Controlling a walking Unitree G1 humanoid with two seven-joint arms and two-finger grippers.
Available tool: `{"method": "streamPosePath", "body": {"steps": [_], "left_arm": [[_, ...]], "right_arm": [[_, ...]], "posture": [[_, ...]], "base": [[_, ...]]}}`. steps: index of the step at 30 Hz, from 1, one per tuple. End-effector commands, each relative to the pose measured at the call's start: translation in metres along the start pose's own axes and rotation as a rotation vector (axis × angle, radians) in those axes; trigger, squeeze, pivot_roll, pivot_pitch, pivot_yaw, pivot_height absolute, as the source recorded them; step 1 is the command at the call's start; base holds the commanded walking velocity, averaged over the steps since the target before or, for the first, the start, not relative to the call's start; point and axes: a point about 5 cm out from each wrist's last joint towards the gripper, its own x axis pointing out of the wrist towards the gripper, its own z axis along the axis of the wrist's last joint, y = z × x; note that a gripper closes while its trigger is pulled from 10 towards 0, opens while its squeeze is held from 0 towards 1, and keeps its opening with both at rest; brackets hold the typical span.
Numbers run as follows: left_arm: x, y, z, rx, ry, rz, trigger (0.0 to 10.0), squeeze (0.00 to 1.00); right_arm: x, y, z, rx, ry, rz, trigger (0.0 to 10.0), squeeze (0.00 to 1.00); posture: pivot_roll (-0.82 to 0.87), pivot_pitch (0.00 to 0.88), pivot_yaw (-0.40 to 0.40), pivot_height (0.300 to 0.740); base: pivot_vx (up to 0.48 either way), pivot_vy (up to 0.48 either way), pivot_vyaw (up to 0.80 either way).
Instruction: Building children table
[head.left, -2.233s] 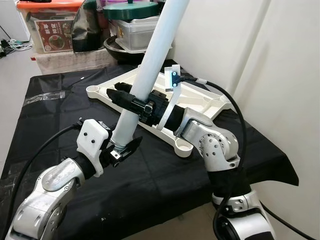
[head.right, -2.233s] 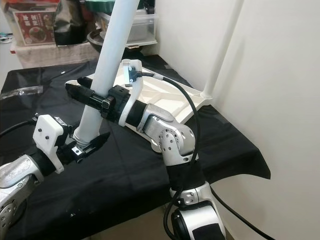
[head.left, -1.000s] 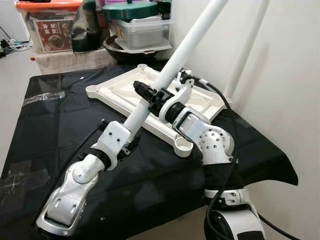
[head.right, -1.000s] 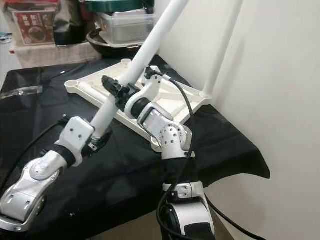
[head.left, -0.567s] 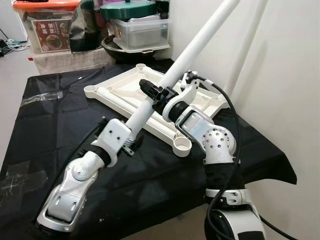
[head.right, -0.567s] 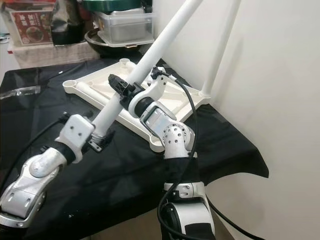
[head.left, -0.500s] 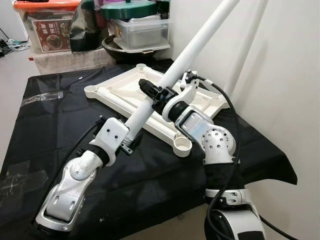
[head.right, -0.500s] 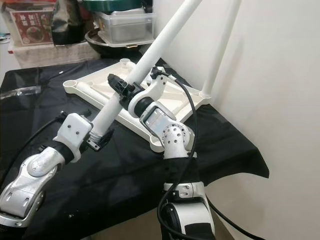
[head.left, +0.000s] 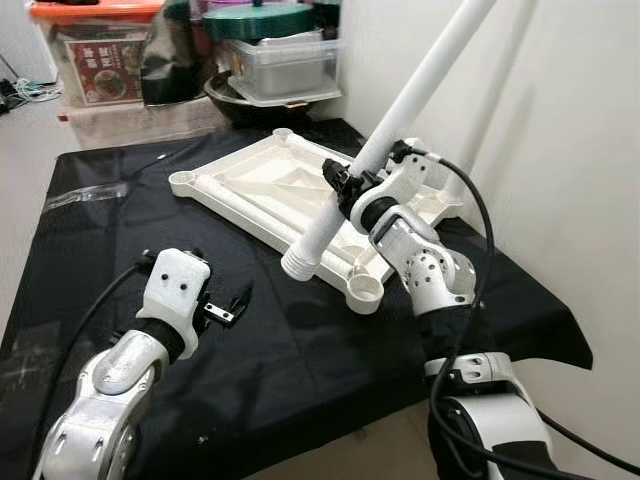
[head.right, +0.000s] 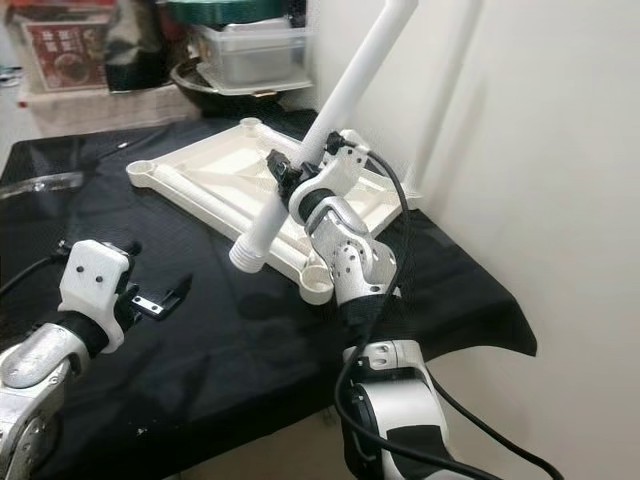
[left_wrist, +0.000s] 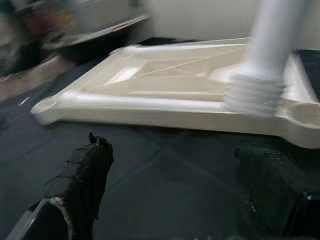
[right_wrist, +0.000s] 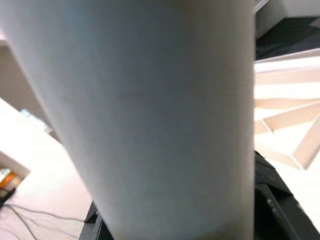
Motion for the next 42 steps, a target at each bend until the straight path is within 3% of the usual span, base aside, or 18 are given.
{"method": "streamPosePath", "body": {"steps": [1, 3, 7, 11, 13, 17, 25, 27, 30, 42], "left_arm": [[0.000, 0.007, -0.009, -0.026, 0.066, 0.078, 10.0, 0.00], [0.000, 0.014, -0.016, -0.040, 0.134, 0.152, 10.0, 0.00], [-0.001, 0.019, -0.019, -0.047, 0.164, 0.208, 10.0, 0.00], [-0.006, 0.023, -0.023, -0.002, 0.097, 0.256, 10.0, 0.00], [-0.008, 0.016, -0.021, 0.005, 0.073, 0.215, 10.0, 0.00], [-0.009, 0.008, -0.013, -0.072, 0.016, 0.171, 10.0, 0.00], [0.000, 0.001, -0.007, -0.057, -0.025, 0.155, 10.0, 0.00], [-0.001, -0.002, -0.006, -0.077, -0.047, 0.147, 10.0, 0.00], [-0.001, -0.003, -0.005, -0.085, -0.050, 0.148, 10.0, 0.00], [0.000, 0.003, -0.008, -0.126, -0.056, 0.176, 10.0, 0.00]], "right_arm": [[0.004, 0.007, 0.015, -0.022, -0.055, 0.040, 10.0, 0.00], [0.002, 0.012, 0.028, -0.107, -0.168, 0.090, 10.0, 0.00], [-0.002, 0.012, 0.032, -0.190, -0.218, 0.094, 10.0, 0.00], [-0.019, 0.018, 0.019, -0.195, -0.219, 0.248, 10.0, 0.00], [-0.028, 0.019, 0.009, -0.198, -0.202, 0.296, 10.0, 0.00], [-0.034, 0.020, -0.002, -0.242, -0.174, 0.343, 10.0, 0.00], [-0.032, 0.023, -0.009, -0.328, -0.165, 0.357, 10.0, 0.00], [-0.032, 0.018, -0.010, -0.261, -0.156, 0.331, 10.0, 0.00], [-0.032, 0.017, -0.011, -0.244, -0.150, 0.328, 10.0, 0.00], [-0.029, 0.007, -0.014, -0.327, -0.145, 0.270, 10.0, 0.00]], "posture": [[0.09, 0.000, -0.066, 0.740], [0.09, 0.000, -0.068, 0.740], [0.09, 0.000, -0.066, 0.740], [0.08, 0.000, -0.059, 0.740], [0.08, 0.000, -0.060, 0.740], [0.08, 0.000, -0.053, 0.740], [0.08, 0.000, -0.057, 0.740], [0.09, 0.000, -0.065, 0.740], [0.09, 0.000, -0.066, 0.740], [0.08, 0.000, -0.060, 0.740]], "base": [[0.000, 0.000, 0.00], [0.000, 0.000, 0.00], [0.000, 0.000, 0.00], [0.000, 0.000, 0.00], [0.000, 0.000, 0.00], [0.000, -0.115, 0.00], [0.000, -0.462, 0.30], [0.000, 0.000, 0.40], [0.000, 0.000, 0.00], [0.000, 0.000, 0.18]]}}
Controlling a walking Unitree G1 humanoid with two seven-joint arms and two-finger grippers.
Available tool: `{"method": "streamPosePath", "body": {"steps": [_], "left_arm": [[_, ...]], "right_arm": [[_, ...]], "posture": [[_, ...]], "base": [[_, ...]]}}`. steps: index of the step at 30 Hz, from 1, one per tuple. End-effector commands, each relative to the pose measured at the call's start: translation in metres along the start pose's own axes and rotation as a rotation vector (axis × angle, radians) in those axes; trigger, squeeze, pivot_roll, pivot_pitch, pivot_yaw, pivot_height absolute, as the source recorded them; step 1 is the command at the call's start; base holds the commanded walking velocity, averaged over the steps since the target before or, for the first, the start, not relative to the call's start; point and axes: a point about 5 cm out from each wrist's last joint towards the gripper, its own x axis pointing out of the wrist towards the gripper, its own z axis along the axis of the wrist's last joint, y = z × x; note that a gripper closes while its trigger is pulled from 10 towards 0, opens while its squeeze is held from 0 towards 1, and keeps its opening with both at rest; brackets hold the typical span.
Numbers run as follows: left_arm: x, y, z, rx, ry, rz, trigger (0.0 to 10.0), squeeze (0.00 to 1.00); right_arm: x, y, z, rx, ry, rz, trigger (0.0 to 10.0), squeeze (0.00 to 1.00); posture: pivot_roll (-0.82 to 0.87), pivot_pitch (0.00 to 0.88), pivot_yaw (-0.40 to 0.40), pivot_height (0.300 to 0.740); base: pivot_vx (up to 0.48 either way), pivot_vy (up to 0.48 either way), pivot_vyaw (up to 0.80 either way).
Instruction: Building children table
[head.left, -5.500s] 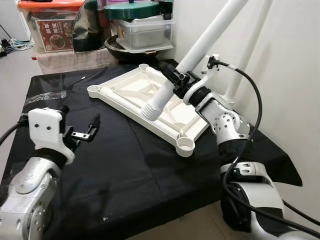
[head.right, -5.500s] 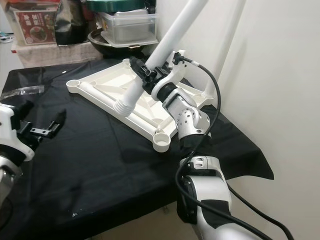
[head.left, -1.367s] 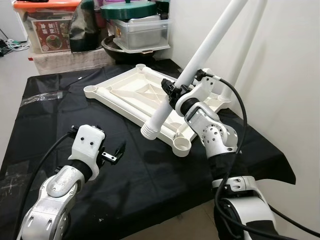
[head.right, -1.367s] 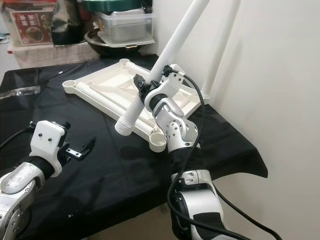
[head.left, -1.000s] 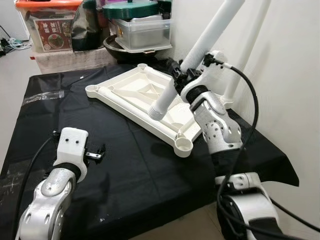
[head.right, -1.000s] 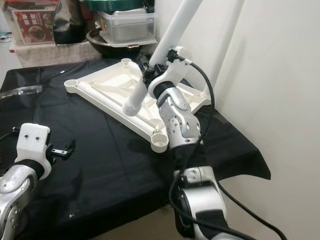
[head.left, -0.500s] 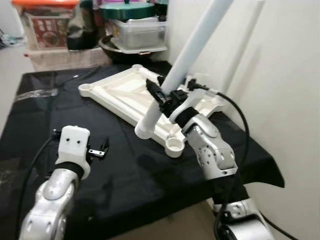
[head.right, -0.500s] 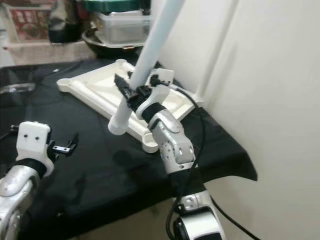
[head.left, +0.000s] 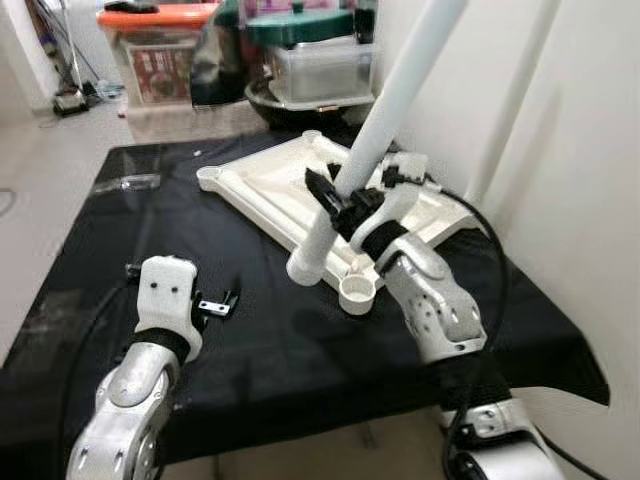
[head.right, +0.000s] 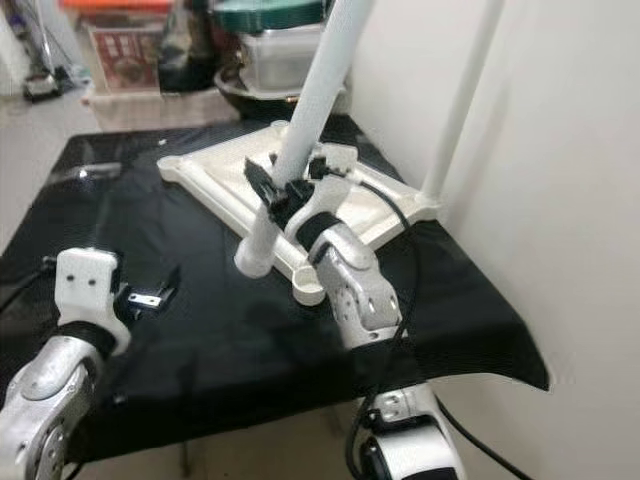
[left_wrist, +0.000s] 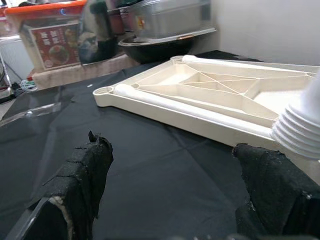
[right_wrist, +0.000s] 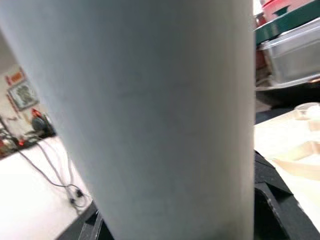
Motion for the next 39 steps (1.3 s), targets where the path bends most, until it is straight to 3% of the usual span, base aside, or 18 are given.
{"method": "streamPosePath", "body": {"steps": [1, 8, 14, 21, 30, 39], "left_arm": [[0.003, 0.004, -0.002, -0.026, 0.000, 0.027, 10.0, 0.00], [0.005, 0.005, 0.002, -0.058, -0.031, 0.040, 10.0, 0.00], [0.004, 0.004, 0.002, -0.064, -0.037, 0.039, 10.0, 0.00], [0.003, -0.002, 0.003, -0.090, -0.050, 0.004, 10.0, 0.00], [0.003, -0.007, 0.004, -0.060, -0.064, -0.036, 10.0, 0.00], [0.004, -0.011, 0.003, -0.089, -0.060, -0.042, 10.0, 0.00]], "right_arm": [[0.002, 0.000, 0.003, -0.031, -0.018, -0.005, 10.0, 0.00], [0.002, 0.000, 0.003, -0.098, -0.009, -0.007, 10.0, 0.00], [0.003, -0.001, 0.004, -0.063, -0.019, -0.016, 10.0, 0.00], [0.004, -0.006, 0.002, -0.065, -0.007, -0.044, 10.0, 0.00], [0.004, -0.009, 0.000, -0.090, 0.003, -0.060, 10.0, 0.00], [0.004, -0.010, 0.004, -0.133, 0.001, 0.004, 10.0, 0.00]], "posture": [[0.07, 0.000, -0.056, 0.740], [0.07, 0.000, -0.057, 0.740], [0.07, 0.000, -0.057, 0.740], [0.07, 0.000, -0.062, 0.740], [0.07, 0.000, -0.065, 0.740], [0.06, 0.000, -0.064, 0.740]], "base": [[0.000, 0.000, 0.00], [0.175, 0.000, 0.23], [0.324, 0.000, 0.80], [0.093, 0.000, 0.00], [0.000, 0.000, 0.00], [0.000, -0.275, 0.00]]}}
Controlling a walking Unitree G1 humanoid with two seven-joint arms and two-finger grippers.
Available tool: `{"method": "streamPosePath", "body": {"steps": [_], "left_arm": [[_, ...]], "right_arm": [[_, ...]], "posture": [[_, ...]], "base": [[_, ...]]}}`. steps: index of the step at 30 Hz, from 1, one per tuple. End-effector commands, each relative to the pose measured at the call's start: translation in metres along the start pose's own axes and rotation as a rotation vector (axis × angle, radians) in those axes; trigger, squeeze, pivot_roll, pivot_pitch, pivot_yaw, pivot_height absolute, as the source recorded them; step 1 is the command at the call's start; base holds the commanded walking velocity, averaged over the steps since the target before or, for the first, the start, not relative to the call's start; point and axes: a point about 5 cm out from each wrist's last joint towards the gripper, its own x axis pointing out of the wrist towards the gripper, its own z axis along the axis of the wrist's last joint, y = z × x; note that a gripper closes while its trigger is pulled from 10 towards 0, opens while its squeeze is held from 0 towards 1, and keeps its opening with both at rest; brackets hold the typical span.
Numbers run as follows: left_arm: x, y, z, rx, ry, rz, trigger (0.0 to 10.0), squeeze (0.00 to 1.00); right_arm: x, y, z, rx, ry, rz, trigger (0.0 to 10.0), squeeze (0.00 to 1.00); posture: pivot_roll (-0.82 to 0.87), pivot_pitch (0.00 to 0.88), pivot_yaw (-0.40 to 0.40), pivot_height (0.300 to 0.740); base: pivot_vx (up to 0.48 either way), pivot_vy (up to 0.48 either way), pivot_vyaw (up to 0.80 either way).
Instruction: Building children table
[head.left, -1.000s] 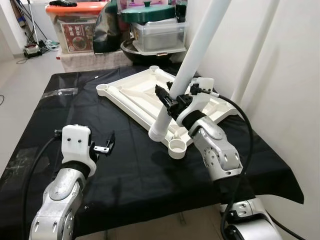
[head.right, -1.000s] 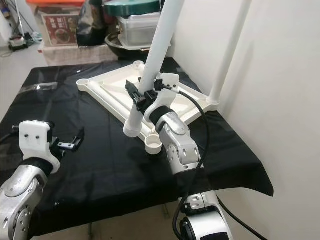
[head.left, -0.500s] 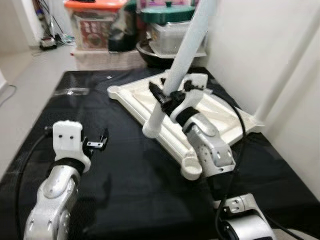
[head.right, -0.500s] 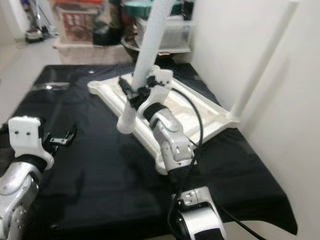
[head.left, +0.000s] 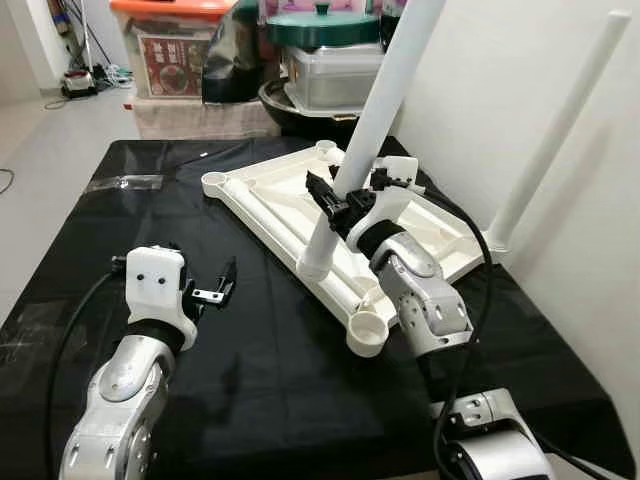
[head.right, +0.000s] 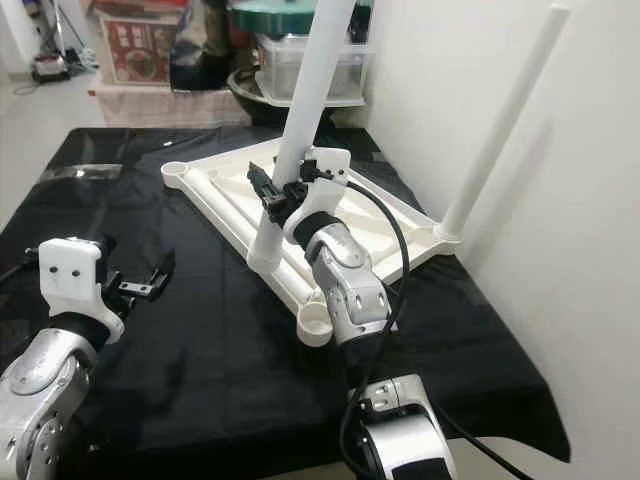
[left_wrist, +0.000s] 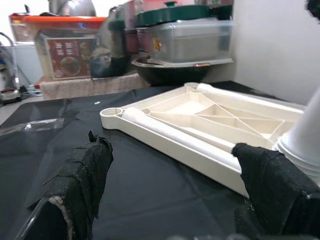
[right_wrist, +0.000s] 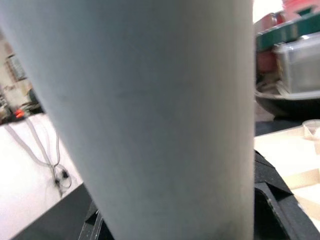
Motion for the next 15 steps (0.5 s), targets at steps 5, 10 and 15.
{"method": "streamPosePath", "body": {"steps": [5, 10, 15], "left_arm": [[-0.003, 0.002, -0.009, -0.016, 0.030, -0.002, 10.0, 0.00], [-0.004, 0.003, -0.016, -0.028, 0.051, 0.007, 10.0, 0.00], [-0.005, 0.003, -0.021, -0.028, 0.071, 0.006, 10.0, 0.00]], "right_arm": [[-0.001, -0.009, 0.011, -0.084, -0.024, 0.047, 10.0, 0.00], [-0.003, -0.010, 0.010, -0.129, -0.013, 0.059, 10.0, 0.00], [-0.004, -0.009, 0.006, -0.138, 0.010, 0.066, 10.0, 0.00]], "posture": [[0.06, 0.000, -0.064, 0.740], [0.06, 0.000, -0.065, 0.740], [0.05, 0.000, -0.063, 0.740]], "base": [[0.000, 0.000, 0.00], [0.000, 0.000, 0.00], [0.000, 0.000, 0.00]]}}
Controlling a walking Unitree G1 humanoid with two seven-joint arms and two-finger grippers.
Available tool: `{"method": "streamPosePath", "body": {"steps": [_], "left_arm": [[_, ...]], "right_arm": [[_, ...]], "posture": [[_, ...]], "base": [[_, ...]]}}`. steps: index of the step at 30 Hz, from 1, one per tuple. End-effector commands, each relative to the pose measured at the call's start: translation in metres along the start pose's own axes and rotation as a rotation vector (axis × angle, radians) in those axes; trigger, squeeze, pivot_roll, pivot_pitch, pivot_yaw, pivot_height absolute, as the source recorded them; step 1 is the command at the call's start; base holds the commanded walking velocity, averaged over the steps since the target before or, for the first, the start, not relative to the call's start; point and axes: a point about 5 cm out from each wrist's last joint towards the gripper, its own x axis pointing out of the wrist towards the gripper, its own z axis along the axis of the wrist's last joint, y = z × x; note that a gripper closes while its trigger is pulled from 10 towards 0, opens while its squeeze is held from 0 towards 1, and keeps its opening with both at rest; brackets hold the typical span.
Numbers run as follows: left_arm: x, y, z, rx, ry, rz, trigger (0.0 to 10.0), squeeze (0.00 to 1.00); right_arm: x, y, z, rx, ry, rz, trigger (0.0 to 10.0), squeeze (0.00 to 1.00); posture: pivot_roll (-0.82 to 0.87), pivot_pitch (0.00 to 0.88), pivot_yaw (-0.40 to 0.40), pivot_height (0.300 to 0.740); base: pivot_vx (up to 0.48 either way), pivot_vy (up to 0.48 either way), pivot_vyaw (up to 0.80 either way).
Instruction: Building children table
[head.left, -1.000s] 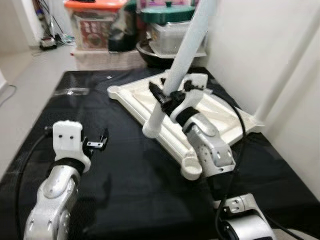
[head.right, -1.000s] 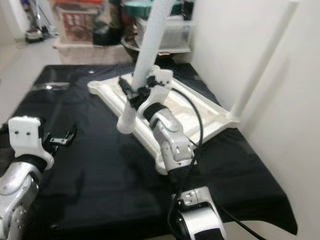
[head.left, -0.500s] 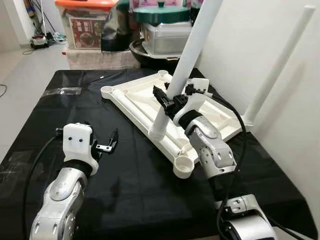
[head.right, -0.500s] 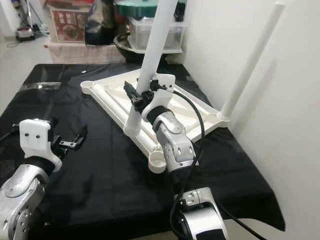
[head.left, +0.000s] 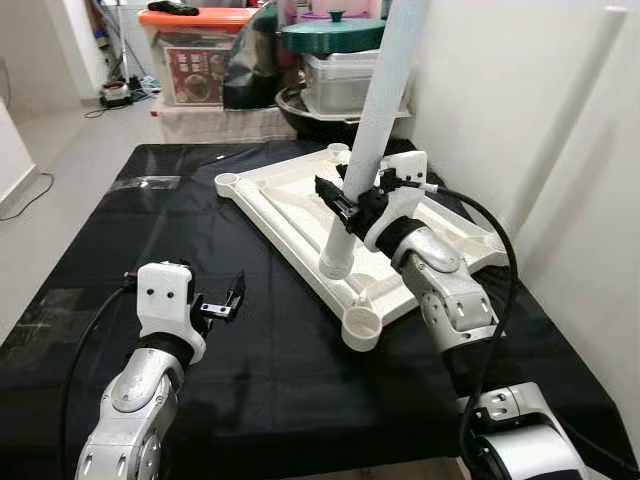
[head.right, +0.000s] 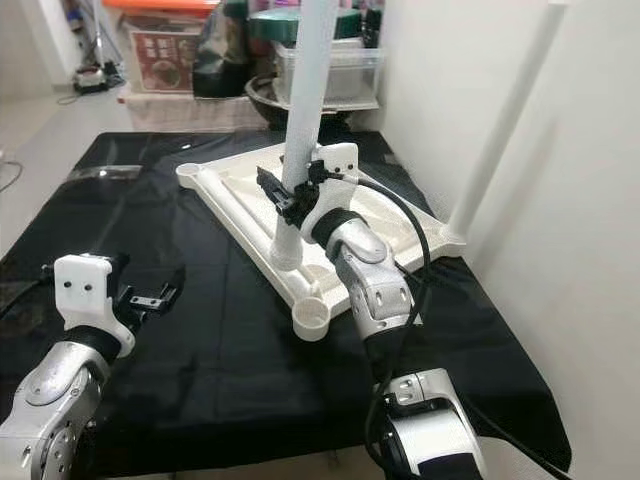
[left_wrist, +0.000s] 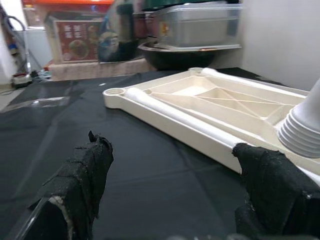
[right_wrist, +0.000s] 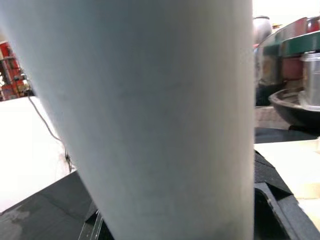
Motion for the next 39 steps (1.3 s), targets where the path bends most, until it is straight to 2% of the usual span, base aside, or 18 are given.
{"method": "streamPosePath", "body": {"steps": [1, 9, 14, 19, 22, 27, 34, 37, 39], "left_arm": [[-0.001, 0.002, -0.008, -0.027, 0.031, 0.010, 10.0, 0.00], [-0.002, 0.008, -0.010, -0.046, 0.030, 0.028, 10.0, 0.00], [-0.002, 0.008, -0.008, -0.026, 0.023, 0.023, 10.0, 0.00], [-0.001, 0.003, -0.011, 0.019, 0.029, 0.001, 10.0, 0.00], [0.000, 0.001, -0.012, 0.033, 0.032, -0.006, 10.0, 0.00], [0.001, -0.002, -0.016, 0.083, 0.049, -0.039, 10.0, 0.00], [0.002, -0.002, -0.018, 0.089, 0.059, -0.033, 10.0, 0.00], [0.001, -0.001, -0.017, 0.038, 0.033, -0.010, 10.0, 0.00], [0.001, -0.001, -0.017, 0.040, 0.036, -0.011, 10.0, 0.00]], "right_arm": [[0.000, 0.000, 0.000, 0.021, 0.005, 0.003, 10.0, 0.00], [-0.002, 0.001, -0.002, 0.025, 0.004, 0.000, 10.0, 0.00], [-0.005, 0.004, -0.002, 0.033, 0.016, 0.049, 10.0, 0.00], [-0.010, 0.008, -0.001, 0.019, 0.019, 0.144, 10.0, 0.00], [-0.012, 0.007, 0.000, 0.017, 0.016, 0.163, 10.0, 0.00], [-0.014, 0.006, 0.001, 0.010, 0.005, 0.163, 10.0, 0.00], [-0.013, 0.010, 0.000, 0.001, 0.004, 0.172, 10.0, 0.00], [-0.011, 0.011, 0.001, 0.003, 0.004, 0.177, 10.0, 0.00], [-0.011, 0.011, 0.001, 0.004, 0.004, 0.178, 10.0, 0.00]], "posture": [[0.05, 0.000, -0.063, 0.740], [0.05, 0.000, -0.061, 0.740], [0.05, 0.000, -0.059, 0.740], [0.05, 0.000, -0.054, 0.740], [0.05, 0.000, -0.054, 0.740], [0.04, 0.000, -0.054, 0.740], [0.05, 0.000, -0.058, 0.740], [0.05, 0.000, -0.061, 0.740], [0.05, 0.000, -0.062, 0.740]], "base": [[0.000, 0.289, -0.80], [0.000, 0.439, -0.41], [0.000, 0.000, 0.00], [0.000, 0.000, -0.16], [0.000, 0.000, -0.80], [0.000, 0.000, 0.00], [0.000, -0.470, 0.00], [0.000, -0.157, 0.00], [0.000, 0.000, 0.00]]}}
